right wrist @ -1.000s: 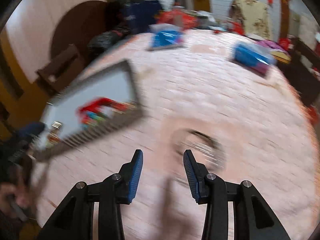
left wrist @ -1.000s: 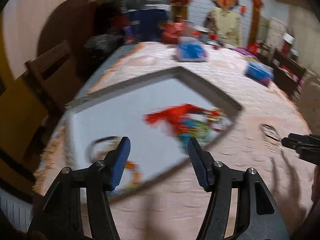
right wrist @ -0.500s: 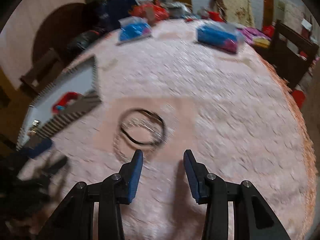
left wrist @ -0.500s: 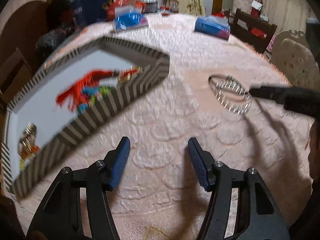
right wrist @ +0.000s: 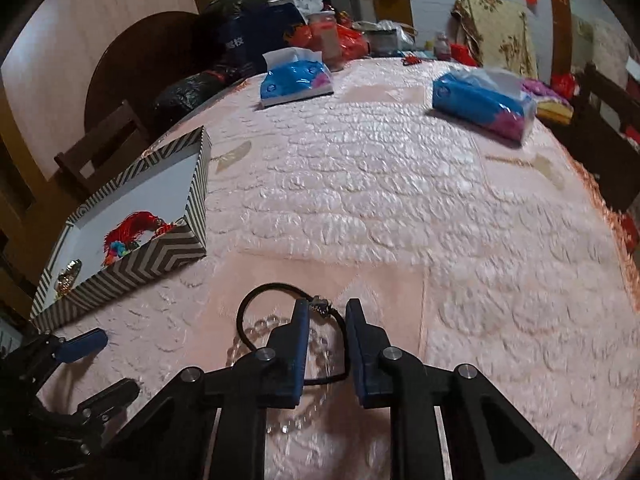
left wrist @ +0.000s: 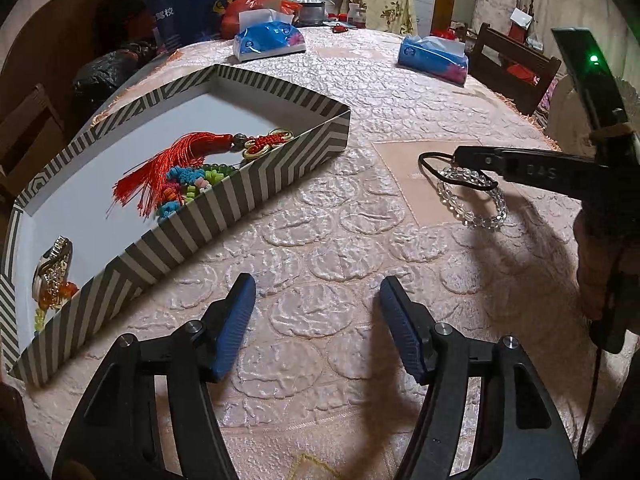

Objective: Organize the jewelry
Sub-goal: 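Move the right gripper to the black hair tie and close on it, then close the left gripper on the clear bead bracelet while the right holds the black hair tie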

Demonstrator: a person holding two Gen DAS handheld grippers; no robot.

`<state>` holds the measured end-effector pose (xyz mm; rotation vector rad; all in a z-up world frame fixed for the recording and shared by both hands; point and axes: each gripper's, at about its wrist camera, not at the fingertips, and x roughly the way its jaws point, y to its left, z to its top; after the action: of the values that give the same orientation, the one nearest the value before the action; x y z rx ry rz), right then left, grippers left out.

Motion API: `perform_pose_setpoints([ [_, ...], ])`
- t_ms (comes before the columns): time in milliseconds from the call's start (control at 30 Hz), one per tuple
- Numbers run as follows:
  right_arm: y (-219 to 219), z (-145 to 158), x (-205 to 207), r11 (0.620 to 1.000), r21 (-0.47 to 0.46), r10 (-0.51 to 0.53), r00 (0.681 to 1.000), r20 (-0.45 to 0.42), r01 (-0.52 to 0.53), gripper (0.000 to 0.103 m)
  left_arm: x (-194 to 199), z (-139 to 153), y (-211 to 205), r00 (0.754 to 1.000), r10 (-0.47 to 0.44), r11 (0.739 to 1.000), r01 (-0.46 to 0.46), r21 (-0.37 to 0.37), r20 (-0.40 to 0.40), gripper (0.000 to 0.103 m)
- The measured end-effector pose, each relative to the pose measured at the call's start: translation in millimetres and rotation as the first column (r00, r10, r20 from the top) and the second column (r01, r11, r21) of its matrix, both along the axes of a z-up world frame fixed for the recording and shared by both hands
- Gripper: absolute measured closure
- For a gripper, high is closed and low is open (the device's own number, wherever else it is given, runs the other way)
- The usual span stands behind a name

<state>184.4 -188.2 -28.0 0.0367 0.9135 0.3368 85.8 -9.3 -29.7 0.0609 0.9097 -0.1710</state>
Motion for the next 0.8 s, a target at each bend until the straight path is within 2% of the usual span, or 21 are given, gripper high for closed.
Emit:
perform_pose_setpoints([
  [267, 9.4, -4.9, 7.1, 0.997, -0.075, 0.021, 1.000, 0.014, -0.019, 0.086, -0.2, 0.2, -0.2, 1.000, 0.000, 1.000, 0.000, 0.001, 0.000, 0.038],
  [333, 10.2, -4.9, 7.6, 0.994, -0.107, 0.008, 1.000, 0.017, -0.006, 0.099, -0.2, 0.2, 0.1, 1.000, 0.000, 1.000, 0.000, 0.001, 0.000, 0.038],
  [467, -6.3, -1.9, 5.9, 0.993, -0.096, -0.064, 0.998, -0.008, 0.063, 0.100, 0.6, -0.3, -1.5, 1.000, -0.011, 1.000, 0.011, 0.003, 0.000, 0.038],
  [600, -32.5, 6.8, -7.8, 0.986, -0.091, -0.146, 0.987, -0.061, 0.140, 0.100, 10.3, 4.9, -15.8, 0.997, -0.083, 0.996, 0.083, -0.042, 0.000, 0.038],
  [700, -50.8, 7.7, -22.6, 0.973, -0.129, -0.209, 0.967, -0.149, 0.190, 0.100, 21.2, 12.6, -37.0, 0.989, -0.146, 0.988, 0.146, -0.049, 0.005, 0.038],
  [800, -62.6, 5.5, -42.9, 0.968, -0.127, -0.240, 0.949, -0.204, 0.218, 0.100, 35.4, 17.2, -61.7, 0.981, -0.195, 0.980, 0.195, -0.051, -0.003, 0.038],
])
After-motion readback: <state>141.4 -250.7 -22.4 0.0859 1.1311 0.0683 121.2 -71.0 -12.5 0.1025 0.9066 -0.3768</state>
